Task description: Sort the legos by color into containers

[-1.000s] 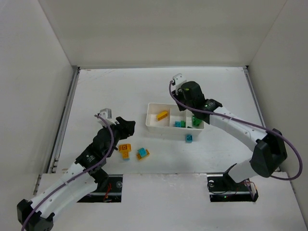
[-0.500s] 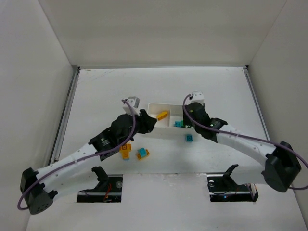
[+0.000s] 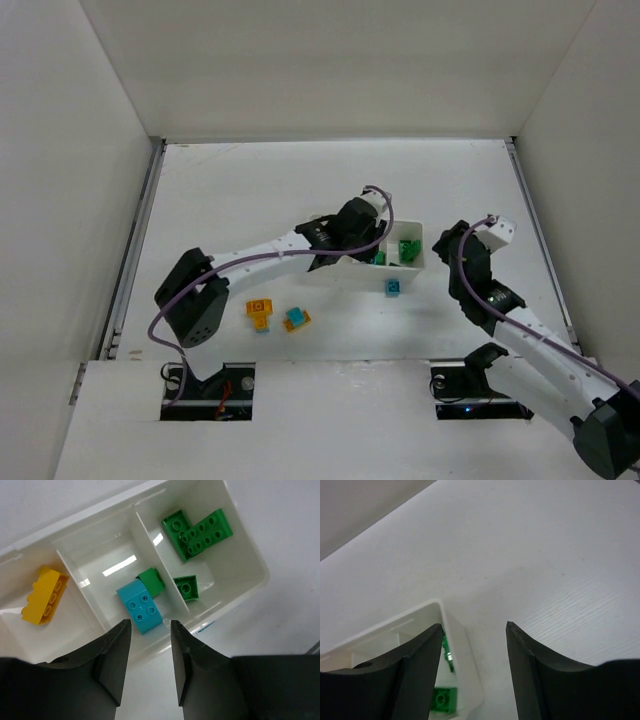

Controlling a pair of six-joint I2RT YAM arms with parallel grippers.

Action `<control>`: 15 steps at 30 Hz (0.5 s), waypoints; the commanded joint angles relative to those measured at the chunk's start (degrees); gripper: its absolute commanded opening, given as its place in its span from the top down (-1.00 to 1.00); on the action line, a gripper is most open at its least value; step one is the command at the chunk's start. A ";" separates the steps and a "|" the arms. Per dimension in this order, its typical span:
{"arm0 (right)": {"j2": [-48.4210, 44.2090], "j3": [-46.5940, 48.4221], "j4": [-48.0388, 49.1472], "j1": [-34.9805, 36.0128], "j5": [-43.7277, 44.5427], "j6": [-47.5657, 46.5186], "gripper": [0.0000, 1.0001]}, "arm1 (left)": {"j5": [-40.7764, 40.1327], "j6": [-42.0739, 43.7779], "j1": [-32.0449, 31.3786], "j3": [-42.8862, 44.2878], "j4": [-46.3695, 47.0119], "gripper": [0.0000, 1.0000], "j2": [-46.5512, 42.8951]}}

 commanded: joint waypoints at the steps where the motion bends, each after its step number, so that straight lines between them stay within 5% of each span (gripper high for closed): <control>1: -1.78 -4.06 6.98 -3.67 0.54 2.99 -0.21 | -2.08 4.95 -1.21 5.92 -6.22 0.32 2.84; 15: -0.73 -10.14 9.89 -5.61 2.82 11.43 -0.35 | -8.86 5.12 -1.83 11.90 -9.73 0.18 6.44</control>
